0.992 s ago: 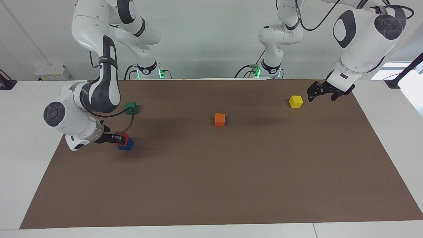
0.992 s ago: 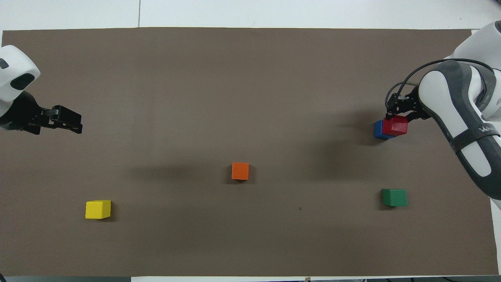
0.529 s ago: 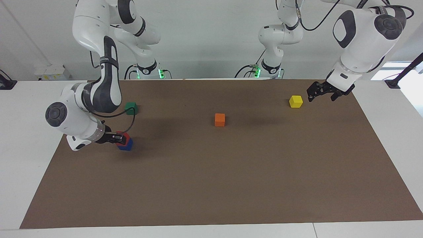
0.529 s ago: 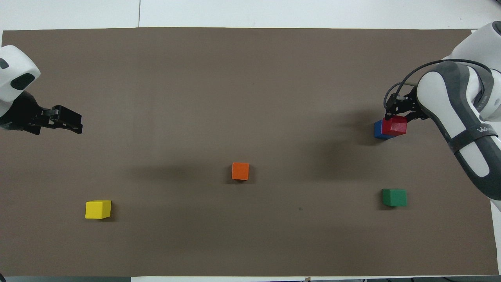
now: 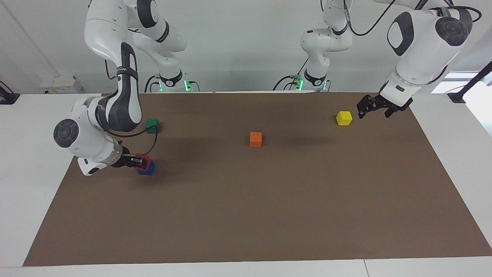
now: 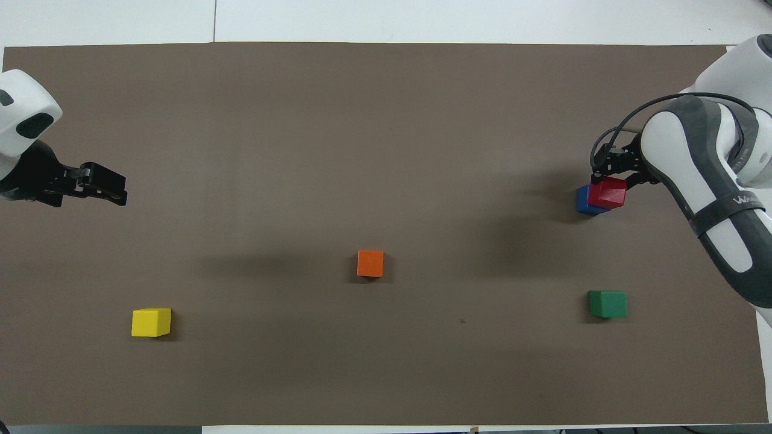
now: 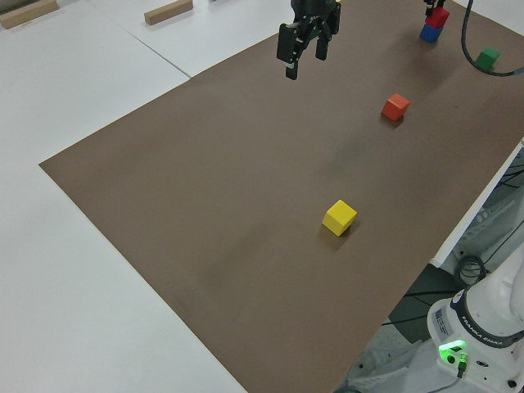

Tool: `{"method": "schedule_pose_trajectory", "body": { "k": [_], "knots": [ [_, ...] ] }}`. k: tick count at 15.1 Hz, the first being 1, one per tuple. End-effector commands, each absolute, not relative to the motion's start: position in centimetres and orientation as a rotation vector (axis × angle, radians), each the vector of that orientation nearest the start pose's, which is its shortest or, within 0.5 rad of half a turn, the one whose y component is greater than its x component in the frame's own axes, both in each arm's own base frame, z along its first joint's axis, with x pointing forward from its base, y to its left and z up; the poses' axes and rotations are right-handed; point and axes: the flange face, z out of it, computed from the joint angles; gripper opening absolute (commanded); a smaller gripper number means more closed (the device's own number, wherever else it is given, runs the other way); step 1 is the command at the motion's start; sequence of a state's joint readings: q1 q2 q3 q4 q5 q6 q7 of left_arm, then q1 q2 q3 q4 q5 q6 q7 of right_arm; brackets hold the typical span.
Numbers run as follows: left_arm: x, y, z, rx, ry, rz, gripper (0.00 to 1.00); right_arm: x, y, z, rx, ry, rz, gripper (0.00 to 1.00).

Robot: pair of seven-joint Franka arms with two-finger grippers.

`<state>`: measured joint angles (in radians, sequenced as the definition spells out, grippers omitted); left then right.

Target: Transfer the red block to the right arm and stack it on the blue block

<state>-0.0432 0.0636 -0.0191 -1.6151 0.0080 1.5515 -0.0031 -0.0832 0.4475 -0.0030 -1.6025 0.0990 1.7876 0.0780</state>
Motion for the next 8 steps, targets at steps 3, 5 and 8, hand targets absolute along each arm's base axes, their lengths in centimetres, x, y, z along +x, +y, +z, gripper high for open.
{"method": "schedule_pose_trajectory", "body": {
  "k": [3,5,8],
  "knots": [
    [56.6,-3.2,57.2,-3.130,0.096,0.197,1.00,64.4,-4.4,35.6,-3.026,0.322,0.384,1.00],
    [56.6,-3.2,57.2,-3.130,0.096,0.197,1.00,64.4,-4.3,36.6,-3.029,0.314,0.365,1.00],
    [56.6,-3.2,57.2,-3.131,0.099,0.195,1.00,64.0,-4.1,40.1,-3.036,0.294,0.283,1.00]
  ]
}}
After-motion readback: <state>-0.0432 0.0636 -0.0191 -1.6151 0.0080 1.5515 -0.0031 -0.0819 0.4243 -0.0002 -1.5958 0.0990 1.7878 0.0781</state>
